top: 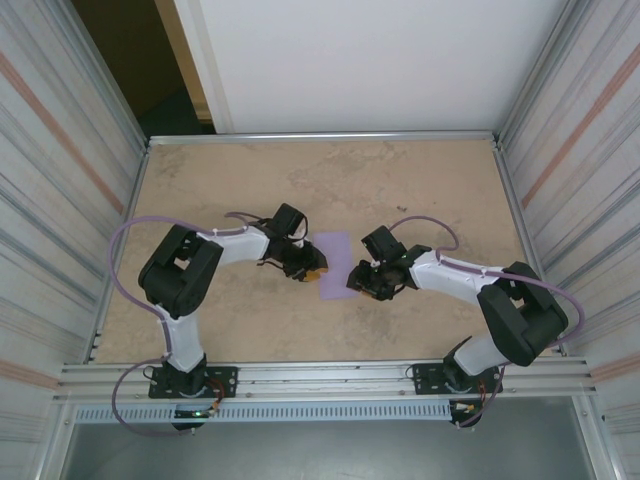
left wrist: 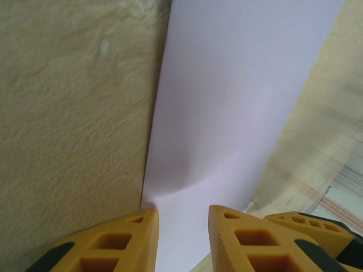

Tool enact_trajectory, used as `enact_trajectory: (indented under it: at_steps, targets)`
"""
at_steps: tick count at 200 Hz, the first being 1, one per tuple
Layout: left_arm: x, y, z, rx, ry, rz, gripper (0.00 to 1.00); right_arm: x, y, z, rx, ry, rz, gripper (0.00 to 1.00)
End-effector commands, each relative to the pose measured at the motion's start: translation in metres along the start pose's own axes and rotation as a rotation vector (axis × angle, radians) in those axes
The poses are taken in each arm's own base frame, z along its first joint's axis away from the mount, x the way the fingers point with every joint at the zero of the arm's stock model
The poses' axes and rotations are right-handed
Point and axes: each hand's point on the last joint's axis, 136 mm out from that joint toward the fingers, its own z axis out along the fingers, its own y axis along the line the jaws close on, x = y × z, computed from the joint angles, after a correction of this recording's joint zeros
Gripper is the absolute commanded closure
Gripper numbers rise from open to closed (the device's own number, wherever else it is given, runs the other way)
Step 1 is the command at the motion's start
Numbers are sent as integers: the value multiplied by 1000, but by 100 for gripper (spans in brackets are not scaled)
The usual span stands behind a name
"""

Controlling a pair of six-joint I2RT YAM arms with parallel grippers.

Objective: Fold a paper plane with a square sheet of paper (pick it up from the middle)
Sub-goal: Fold the triangle a second time at the center of the table.

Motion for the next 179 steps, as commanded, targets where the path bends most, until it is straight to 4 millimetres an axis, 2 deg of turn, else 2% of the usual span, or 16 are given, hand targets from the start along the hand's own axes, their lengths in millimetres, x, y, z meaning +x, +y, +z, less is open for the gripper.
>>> enact_trajectory:
  at_steps: [1,48,86,179]
  targets:
    - [9,39,7,-83,36,-129,71,5,-5,5,21,12,0,60]
    - [10,46,6,-75,49,-172,71,9,5,13,-4,43,-31,61]
    - [11,50,8,-85,54,-176,71,11,3,17,7,56,-30,65]
    - [11,52,8,-91,52,-170,71,0,12,6,-40,-8,-27,70]
